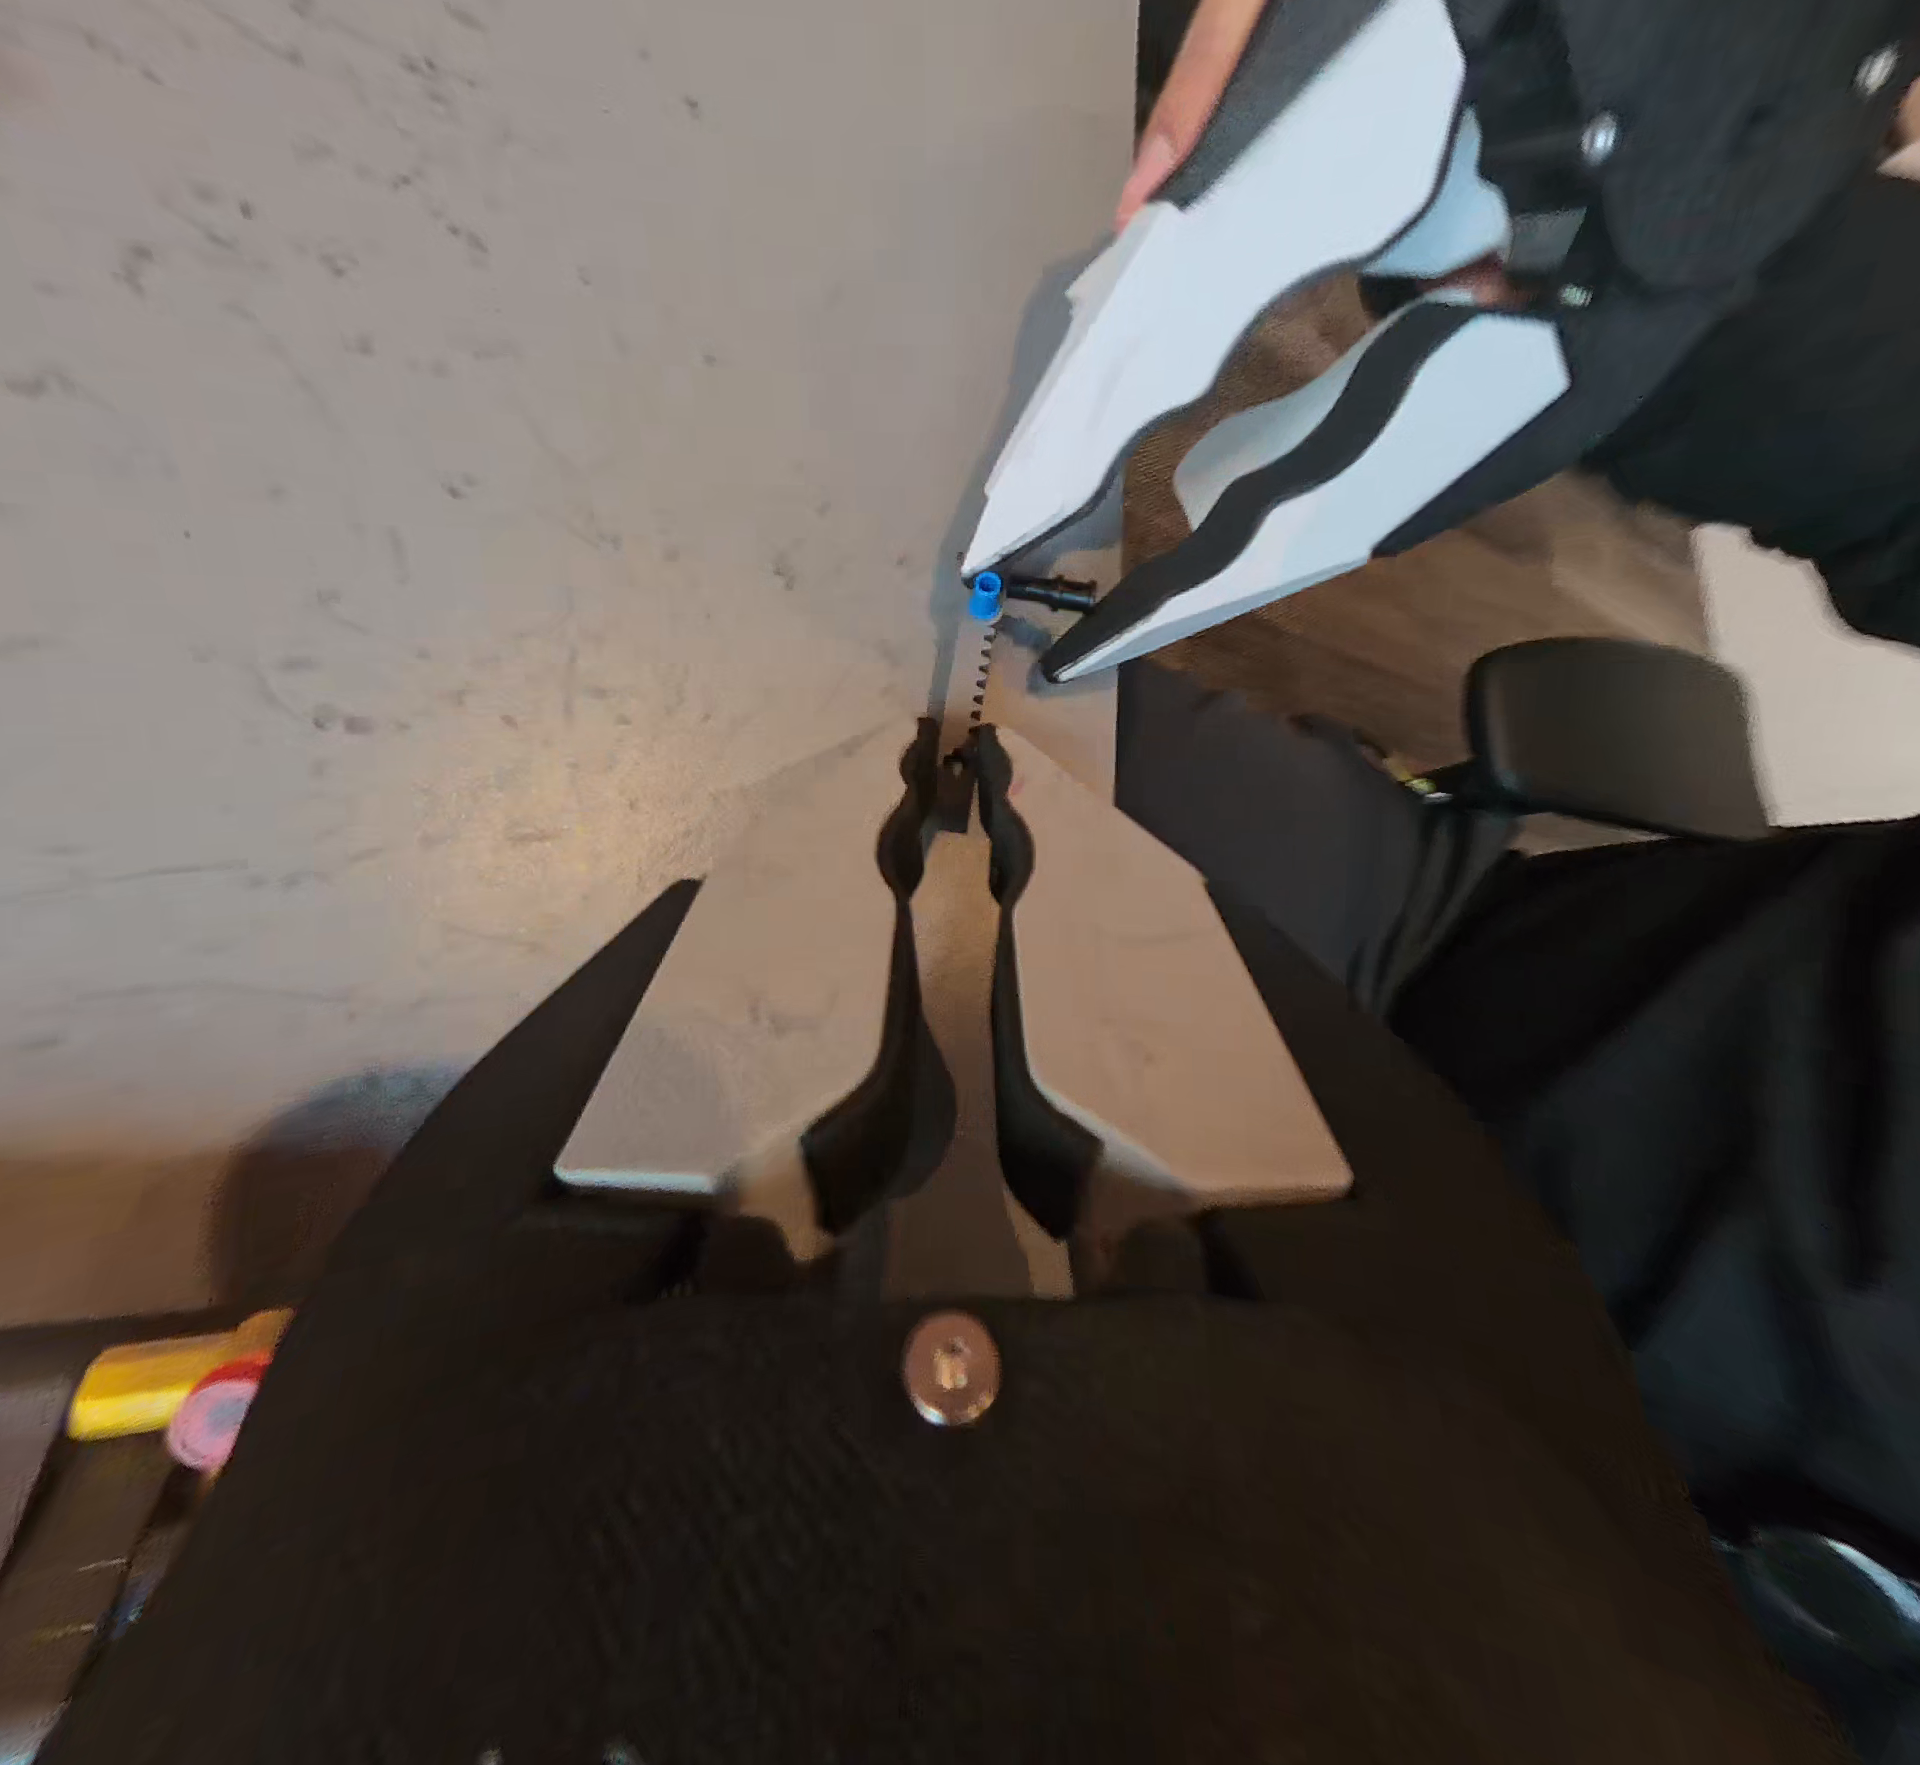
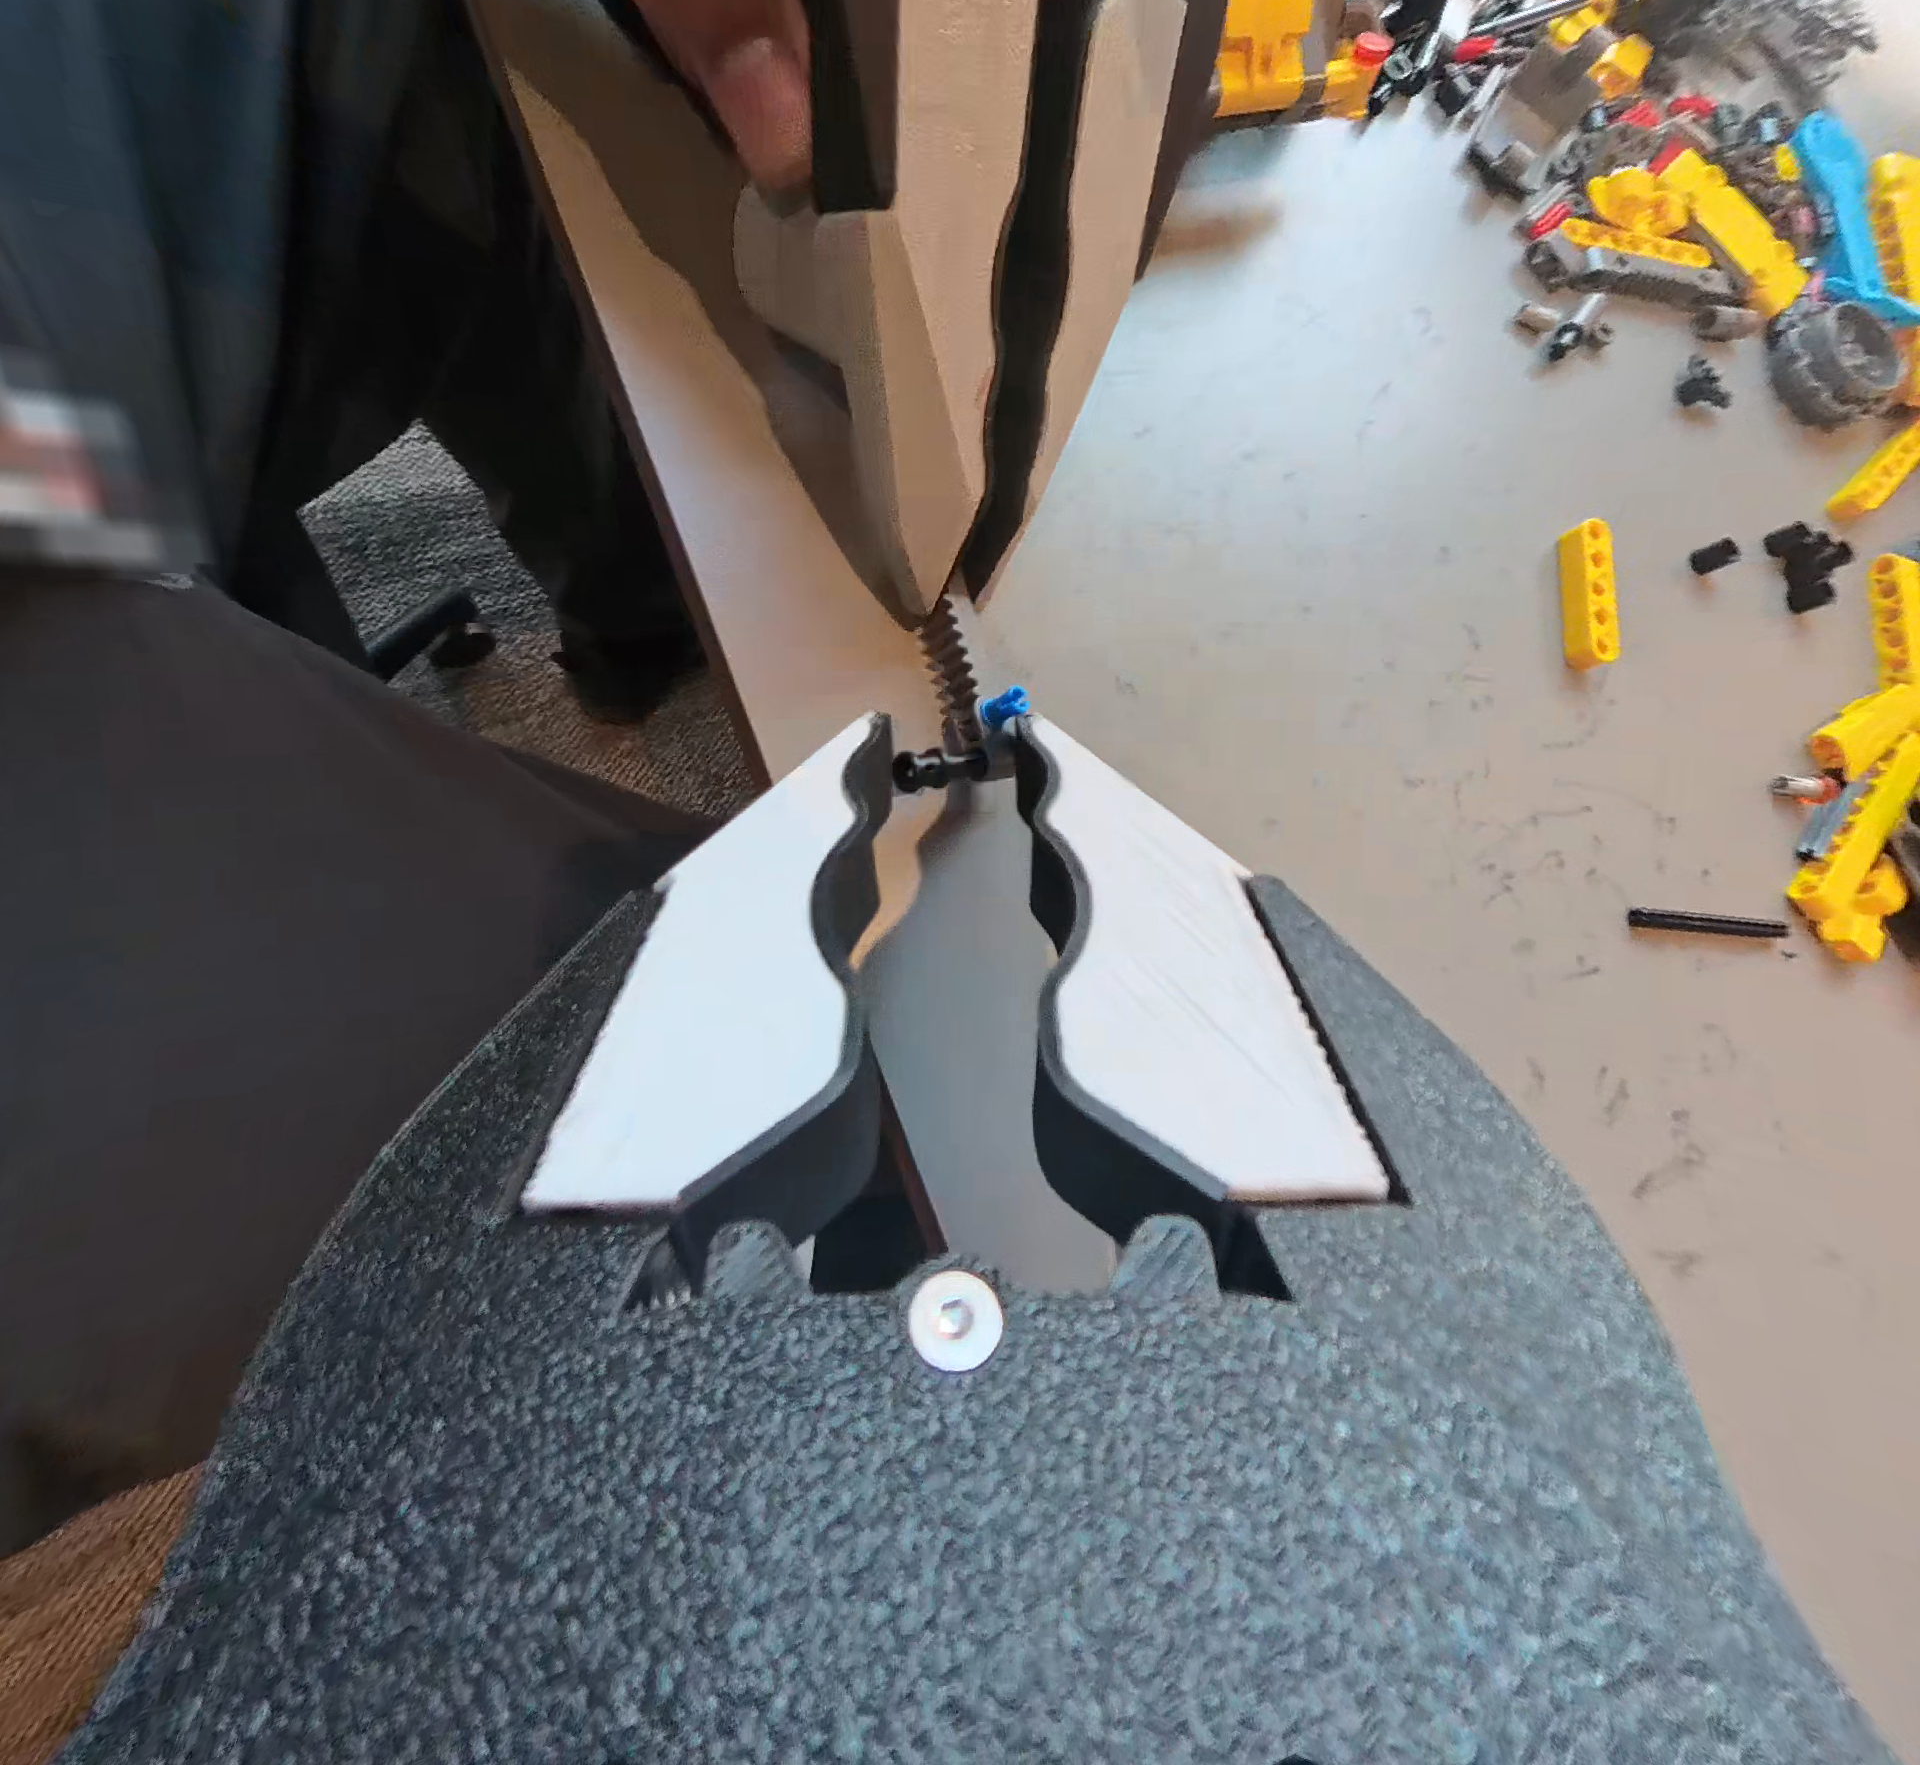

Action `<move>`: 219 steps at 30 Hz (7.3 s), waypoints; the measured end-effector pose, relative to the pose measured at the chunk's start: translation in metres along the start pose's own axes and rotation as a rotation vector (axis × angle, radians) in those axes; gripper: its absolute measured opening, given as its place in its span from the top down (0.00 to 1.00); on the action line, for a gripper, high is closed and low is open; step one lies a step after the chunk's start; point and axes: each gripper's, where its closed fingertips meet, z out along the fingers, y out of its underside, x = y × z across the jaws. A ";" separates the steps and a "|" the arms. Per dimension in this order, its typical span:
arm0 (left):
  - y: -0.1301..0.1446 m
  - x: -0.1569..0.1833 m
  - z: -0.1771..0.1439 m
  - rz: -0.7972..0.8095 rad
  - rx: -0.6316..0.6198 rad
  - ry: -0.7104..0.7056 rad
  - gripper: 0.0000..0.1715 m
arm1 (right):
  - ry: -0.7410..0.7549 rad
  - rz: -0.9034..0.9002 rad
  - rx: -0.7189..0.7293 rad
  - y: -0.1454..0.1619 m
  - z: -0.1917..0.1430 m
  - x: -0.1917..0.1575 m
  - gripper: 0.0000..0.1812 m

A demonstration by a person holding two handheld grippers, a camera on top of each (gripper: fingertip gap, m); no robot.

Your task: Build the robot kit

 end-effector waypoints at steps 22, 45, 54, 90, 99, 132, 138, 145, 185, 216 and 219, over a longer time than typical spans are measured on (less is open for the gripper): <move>-0.016 -0.002 0.000 -0.127 0.169 -0.049 0.96 | 0.013 0.354 0.141 -0.002 -0.012 0.015 0.95; -0.012 -0.015 -0.007 0.700 -0.014 -0.718 0.79 | -0.114 0.841 0.107 -0.007 -0.008 0.032 0.96; -0.019 -0.023 -0.010 0.998 -0.113 -0.878 0.86 | -0.223 0.978 0.134 -0.003 -0.012 0.029 0.97; -0.031 -0.035 0.006 0.791 -0.221 -0.637 0.88 | 0.113 0.257 0.076 0.007 -0.007 0.028 0.94; -0.016 -0.034 -0.053 0.544 -0.083 -0.883 0.84 | 0.074 0.356 0.146 -0.018 0.004 0.019 0.90; 0.199 0.055 -0.085 0.235 0.022 -0.497 0.77 | 0.178 0.701 0.411 -0.016 -0.017 0.076 0.65; 0.194 0.038 -0.138 0.108 0.071 -0.490 0.80 | 0.031 0.916 0.371 -0.011 0.003 0.081 0.60; 0.194 0.049 -0.140 0.069 0.073 -0.544 0.78 | -0.036 0.874 0.547 -0.027 -0.015 0.078 0.73; 0.182 0.063 -0.088 0.252 0.172 -0.448 0.86 | -0.105 0.675 0.660 -0.045 -0.032 0.056 0.73; 0.024 -0.020 -0.252 0.225 0.255 -0.566 0.82 | -0.098 0.655 0.728 -0.046 -0.042 0.054 0.76; 0.013 -0.100 -0.295 0.228 0.092 -0.683 0.85 | -0.074 0.634 0.721 -0.046 -0.041 0.054 0.77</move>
